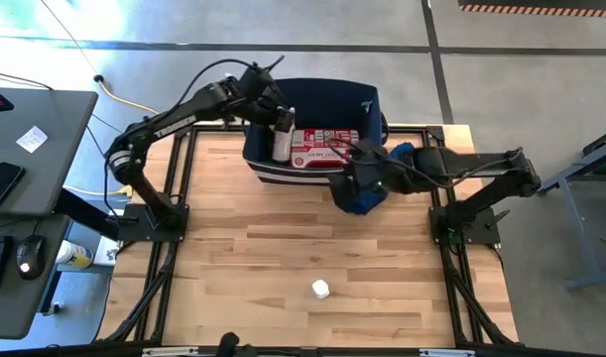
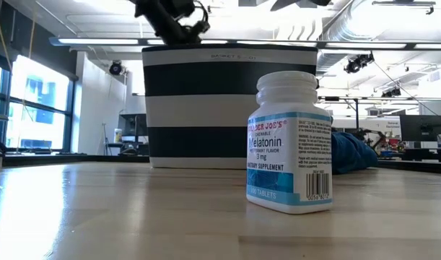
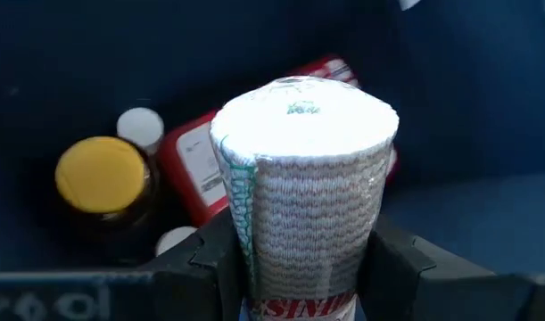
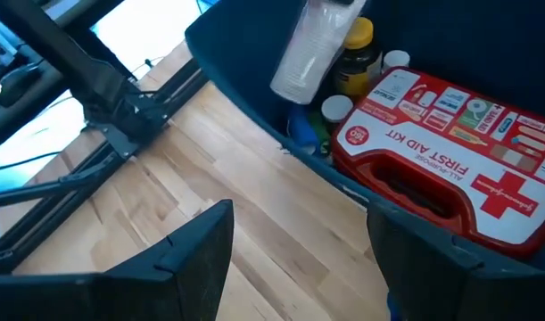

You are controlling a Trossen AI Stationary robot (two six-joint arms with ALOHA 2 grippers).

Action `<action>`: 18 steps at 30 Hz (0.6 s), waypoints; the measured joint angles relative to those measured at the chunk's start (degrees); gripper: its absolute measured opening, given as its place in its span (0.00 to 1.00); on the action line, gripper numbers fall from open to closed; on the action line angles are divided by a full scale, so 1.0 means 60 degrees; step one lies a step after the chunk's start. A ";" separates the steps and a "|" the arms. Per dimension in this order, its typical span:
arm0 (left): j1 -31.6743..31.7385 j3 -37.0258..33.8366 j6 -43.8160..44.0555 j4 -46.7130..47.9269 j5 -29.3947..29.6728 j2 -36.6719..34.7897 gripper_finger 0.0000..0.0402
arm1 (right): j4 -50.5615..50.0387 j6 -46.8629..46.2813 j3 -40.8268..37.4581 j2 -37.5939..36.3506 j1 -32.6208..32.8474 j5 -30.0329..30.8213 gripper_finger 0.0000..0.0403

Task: Pick & place medical supplies in basket/bin
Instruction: Put the rolled white bandage into the blue bin

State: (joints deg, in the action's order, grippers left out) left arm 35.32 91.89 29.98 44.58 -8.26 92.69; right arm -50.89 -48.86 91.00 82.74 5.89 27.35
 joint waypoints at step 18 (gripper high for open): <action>-0.0008 0.0019 -0.0477 0.1232 0.0796 0.0432 0.50 | -0.0046 -0.0275 0.0000 0.0000 -0.0230 -0.0341 0.62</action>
State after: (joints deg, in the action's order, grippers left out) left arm 35.27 92.01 27.11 51.97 -3.48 95.29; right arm -51.17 -50.51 91.00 82.74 4.51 25.30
